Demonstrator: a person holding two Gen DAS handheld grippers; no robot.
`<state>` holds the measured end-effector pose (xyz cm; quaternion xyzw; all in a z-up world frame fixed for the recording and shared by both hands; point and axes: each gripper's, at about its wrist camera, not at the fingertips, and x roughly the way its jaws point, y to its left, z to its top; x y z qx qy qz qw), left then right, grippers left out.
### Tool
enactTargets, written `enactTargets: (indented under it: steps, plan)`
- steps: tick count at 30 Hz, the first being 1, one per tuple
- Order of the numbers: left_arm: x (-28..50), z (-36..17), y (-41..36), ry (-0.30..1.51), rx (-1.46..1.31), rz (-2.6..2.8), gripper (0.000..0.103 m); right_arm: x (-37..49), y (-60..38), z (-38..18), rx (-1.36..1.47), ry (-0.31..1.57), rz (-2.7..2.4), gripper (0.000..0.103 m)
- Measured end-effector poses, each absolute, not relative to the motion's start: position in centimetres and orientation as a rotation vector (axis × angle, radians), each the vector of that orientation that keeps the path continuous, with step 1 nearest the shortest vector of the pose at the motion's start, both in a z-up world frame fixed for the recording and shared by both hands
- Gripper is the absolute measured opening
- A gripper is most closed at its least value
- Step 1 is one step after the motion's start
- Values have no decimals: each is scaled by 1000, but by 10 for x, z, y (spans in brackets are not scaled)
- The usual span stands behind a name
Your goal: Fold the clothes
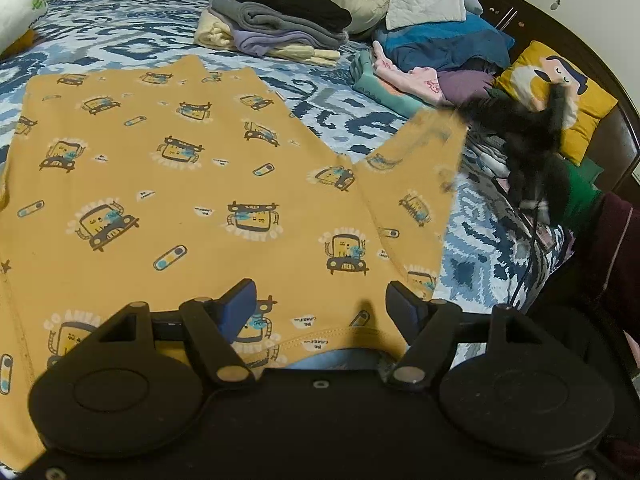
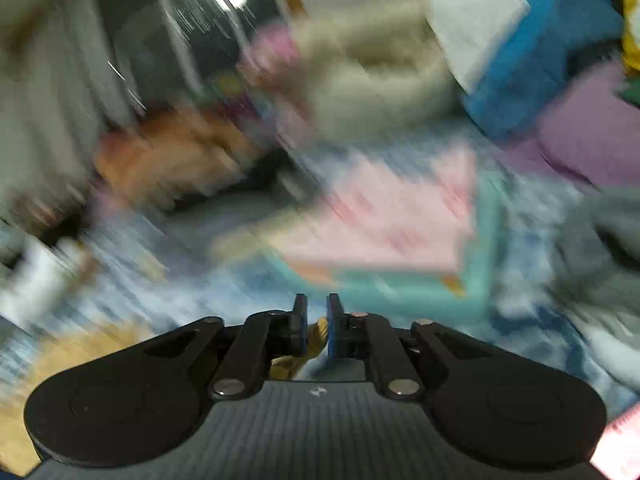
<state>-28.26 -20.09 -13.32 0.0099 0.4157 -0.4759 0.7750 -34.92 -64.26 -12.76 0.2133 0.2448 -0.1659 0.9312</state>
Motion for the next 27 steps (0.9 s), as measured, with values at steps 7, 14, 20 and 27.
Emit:
enactTargets:
  steps: [7,14,20,27]
  plan:
    - [-283,-133,-201,899,22,-1031,71,-349,-650,-126,479,580,-358,42]
    - [-282,-134,-200,901,18,-1033,71,-308,-624,-129,250,739,-241,40]
    - [-280,-133,-198,903,10,-1038,71,-300,-617,-131,222,739,-208,10]
    - [-280,-133,-198,905,6,-1041,71,-291,-602,-114,114,677,-207,10]
